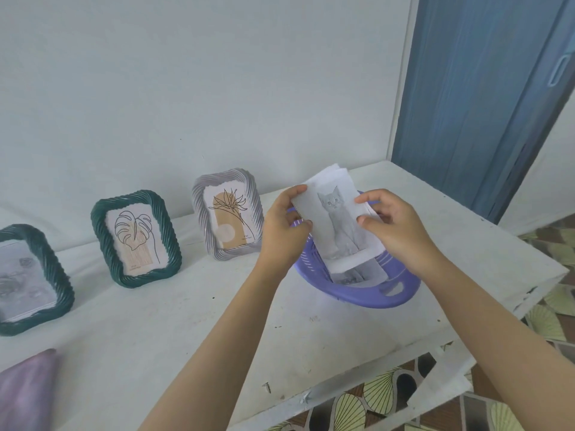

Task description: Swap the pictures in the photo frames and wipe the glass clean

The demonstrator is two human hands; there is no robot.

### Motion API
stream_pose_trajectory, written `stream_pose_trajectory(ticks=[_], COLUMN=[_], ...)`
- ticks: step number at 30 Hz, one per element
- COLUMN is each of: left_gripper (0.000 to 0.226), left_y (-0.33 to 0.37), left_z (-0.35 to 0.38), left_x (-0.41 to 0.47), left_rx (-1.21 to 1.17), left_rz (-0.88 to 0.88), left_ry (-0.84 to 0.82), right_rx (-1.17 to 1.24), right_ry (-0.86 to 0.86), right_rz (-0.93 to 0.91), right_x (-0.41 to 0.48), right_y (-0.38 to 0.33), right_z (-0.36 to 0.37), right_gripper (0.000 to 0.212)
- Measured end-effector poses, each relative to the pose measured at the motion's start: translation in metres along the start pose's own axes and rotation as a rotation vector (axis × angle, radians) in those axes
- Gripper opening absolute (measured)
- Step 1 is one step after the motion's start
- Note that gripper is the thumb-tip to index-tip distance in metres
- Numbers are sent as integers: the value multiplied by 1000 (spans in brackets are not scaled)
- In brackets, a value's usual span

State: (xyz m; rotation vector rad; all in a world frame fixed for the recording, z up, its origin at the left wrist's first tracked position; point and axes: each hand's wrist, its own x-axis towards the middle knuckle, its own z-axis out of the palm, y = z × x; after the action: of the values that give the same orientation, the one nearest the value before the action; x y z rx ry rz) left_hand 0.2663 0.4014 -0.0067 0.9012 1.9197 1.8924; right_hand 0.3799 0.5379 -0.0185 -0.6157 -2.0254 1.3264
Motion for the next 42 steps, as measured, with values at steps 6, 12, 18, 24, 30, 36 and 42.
stream_pose_trajectory(ticks=[6,12,18,24,30,36,42], left_gripper=[62,96,119,119,119,117,116], left_y=[-34,-59,-62,-61,-61,-65,-67], left_z=[-9,-24,-31,-29,-29,-31,-30], left_x=[-5,-26,-28,-28,-27,-28,-27], left_rx=[594,521,488,468,482,475,470], left_rz=[107,57,29,16,13,25,40], left_ry=[-115,-273,-353,-357,-359,-337,-329], right_rx=[-416,-703,-854,-898,-904,-912,-878], right_ry=[-49,-250,-295,-333,-366,-459,-447], right_rz=[234,342,286,266,309,417,415], right_x=[20,21,16,16,19,20,19], right_y=[21,24,23,26,27,20,25], right_z=[9,18,21,22,27,36,33], right_gripper=[30,32,40,46,27,37,33])
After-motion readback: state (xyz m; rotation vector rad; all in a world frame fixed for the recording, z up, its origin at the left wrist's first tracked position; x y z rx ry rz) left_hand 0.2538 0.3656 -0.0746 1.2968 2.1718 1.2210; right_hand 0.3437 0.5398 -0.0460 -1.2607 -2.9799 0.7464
